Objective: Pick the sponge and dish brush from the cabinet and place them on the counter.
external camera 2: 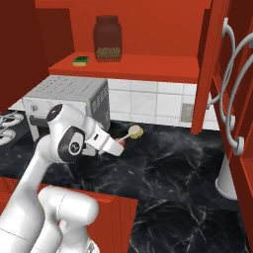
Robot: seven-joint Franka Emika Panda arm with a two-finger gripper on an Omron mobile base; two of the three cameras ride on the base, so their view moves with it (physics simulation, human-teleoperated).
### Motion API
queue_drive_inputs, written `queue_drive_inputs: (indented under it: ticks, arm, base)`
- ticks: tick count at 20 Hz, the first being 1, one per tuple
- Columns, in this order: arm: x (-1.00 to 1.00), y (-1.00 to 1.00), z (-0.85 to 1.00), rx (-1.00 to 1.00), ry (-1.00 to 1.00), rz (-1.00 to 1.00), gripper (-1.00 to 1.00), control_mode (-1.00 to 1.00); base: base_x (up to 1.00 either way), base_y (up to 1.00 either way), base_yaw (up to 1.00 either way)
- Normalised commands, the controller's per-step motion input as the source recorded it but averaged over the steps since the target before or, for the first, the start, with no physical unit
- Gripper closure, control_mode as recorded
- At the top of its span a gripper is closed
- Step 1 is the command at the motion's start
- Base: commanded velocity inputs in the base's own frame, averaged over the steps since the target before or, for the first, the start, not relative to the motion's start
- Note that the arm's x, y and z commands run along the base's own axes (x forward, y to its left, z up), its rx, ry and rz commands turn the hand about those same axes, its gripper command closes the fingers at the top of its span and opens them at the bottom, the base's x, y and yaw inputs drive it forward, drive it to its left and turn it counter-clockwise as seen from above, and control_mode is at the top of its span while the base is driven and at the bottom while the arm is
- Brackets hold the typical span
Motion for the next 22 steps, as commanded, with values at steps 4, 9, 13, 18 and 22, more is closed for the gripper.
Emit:
queue_drive_inputs:
  ticks: [4,9,13,18,22]
  arm:
    - [0.31,-0.16,-0.30,0.02,0.02,0.02,1.00,-1.00]
    - [0.34,-0.10,-0.24,0.03,0.04,0.01,1.00,-1.00]
    - [0.27,-0.10,-0.37,0.02,0.07,0.00,1.00,-1.00]
    - [0.28,-0.10,-0.45,0.02,0.04,0.00,1.00,-1.00]
    - [0.27,-0.12,-0.47,0.02,0.00,0.01,1.00,-1.00]
  base:
    - [0.00,0.00,0.00]
    - [0.00,0.00,0.00]
    - [0.00,0.00,0.00]
    - [0.00,0.00,0.00]
    - [0.00,0.00,0.00]
